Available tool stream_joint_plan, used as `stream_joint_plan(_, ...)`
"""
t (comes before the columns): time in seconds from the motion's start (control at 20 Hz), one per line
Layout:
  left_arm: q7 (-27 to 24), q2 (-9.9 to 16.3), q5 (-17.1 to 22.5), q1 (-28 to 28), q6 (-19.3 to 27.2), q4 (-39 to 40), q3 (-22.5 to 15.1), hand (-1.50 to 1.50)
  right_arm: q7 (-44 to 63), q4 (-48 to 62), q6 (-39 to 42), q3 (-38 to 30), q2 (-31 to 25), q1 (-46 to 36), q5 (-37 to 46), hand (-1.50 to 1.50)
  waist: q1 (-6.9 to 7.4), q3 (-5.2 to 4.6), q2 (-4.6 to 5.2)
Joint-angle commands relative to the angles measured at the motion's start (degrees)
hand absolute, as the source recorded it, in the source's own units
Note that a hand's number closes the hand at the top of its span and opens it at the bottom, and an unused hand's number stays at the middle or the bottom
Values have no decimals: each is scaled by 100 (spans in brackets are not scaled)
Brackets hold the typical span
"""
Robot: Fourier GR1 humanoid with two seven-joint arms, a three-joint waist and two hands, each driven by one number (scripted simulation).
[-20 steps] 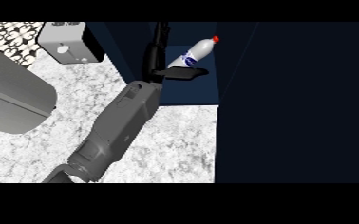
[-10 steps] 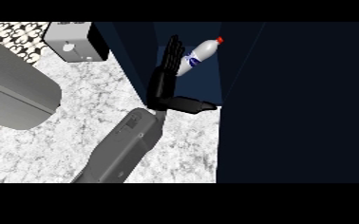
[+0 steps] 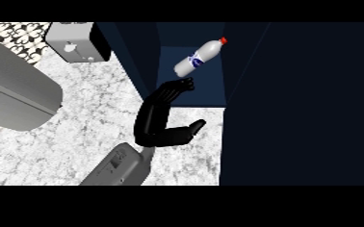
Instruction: Pick up the bottled water, place it into the cabinet and close the cabinet
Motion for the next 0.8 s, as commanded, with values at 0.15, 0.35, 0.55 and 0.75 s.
stream_joint_plan(0.15, 478, 726, 86, 977, -36, -1374, -74, 150, 499, -912, 561, 74, -802, 234, 268, 150, 22, -2, 12)
stream_joint_plan(0.35, 221, 1166, 156, 1723, -123, -1877, 95, -150, 135, -1102, 979, 455, -1121, 387, 751, 150, -15, -7, -28)
stream_joint_plan(0.55, 22, 1452, 139, 2272, -118, -2230, 240, -150, -86, -1351, 1074, 560, -1273, 321, 962, 150, -49, -12, -42)
stream_joint_plan(0.75, 354, 2018, 768, 2602, -504, -2893, 805, -150, 84, -1384, 1163, 1110, -1436, 341, 1150, 150, -41, -17, -41)
